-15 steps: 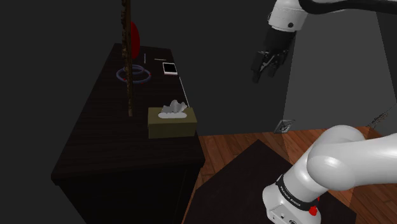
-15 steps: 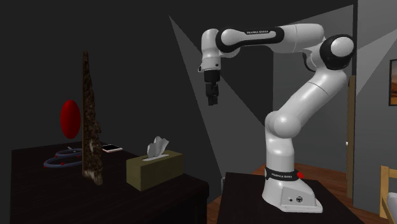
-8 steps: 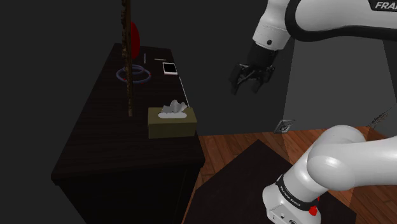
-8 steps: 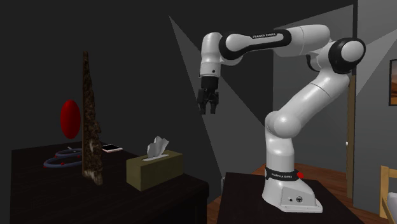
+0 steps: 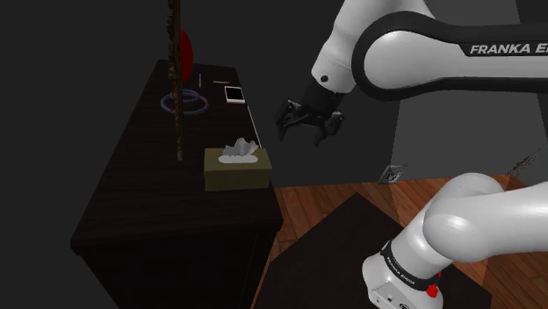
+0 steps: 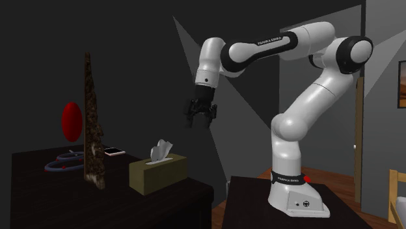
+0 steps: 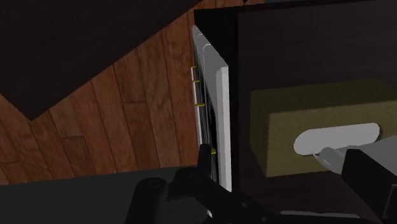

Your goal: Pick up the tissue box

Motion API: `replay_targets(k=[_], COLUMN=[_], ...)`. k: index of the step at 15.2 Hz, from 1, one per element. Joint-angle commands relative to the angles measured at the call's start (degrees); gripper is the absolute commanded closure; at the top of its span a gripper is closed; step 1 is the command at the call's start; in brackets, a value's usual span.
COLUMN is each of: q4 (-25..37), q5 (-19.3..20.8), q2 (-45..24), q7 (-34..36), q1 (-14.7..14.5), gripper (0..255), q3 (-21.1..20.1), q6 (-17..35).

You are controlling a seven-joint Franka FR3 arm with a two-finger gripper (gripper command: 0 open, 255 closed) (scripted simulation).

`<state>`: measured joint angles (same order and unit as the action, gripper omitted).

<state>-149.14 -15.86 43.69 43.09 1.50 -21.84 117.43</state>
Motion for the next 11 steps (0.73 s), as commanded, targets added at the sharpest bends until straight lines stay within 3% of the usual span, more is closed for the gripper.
replay_targets(k=[1, 6, 11], q4=[0.4, 3.59, 9.37], q5=[-1.77, -2.95, 1.67], q2=[-2.57, -10.5, -19.55], q7=[5.54, 19.02, 34.89], q1=[0.82, 5.4, 14.6], gripper=[0, 0, 0], q3=[-3.6, -13.1, -24.7], q6=[4.77, 15.78, 25.23])
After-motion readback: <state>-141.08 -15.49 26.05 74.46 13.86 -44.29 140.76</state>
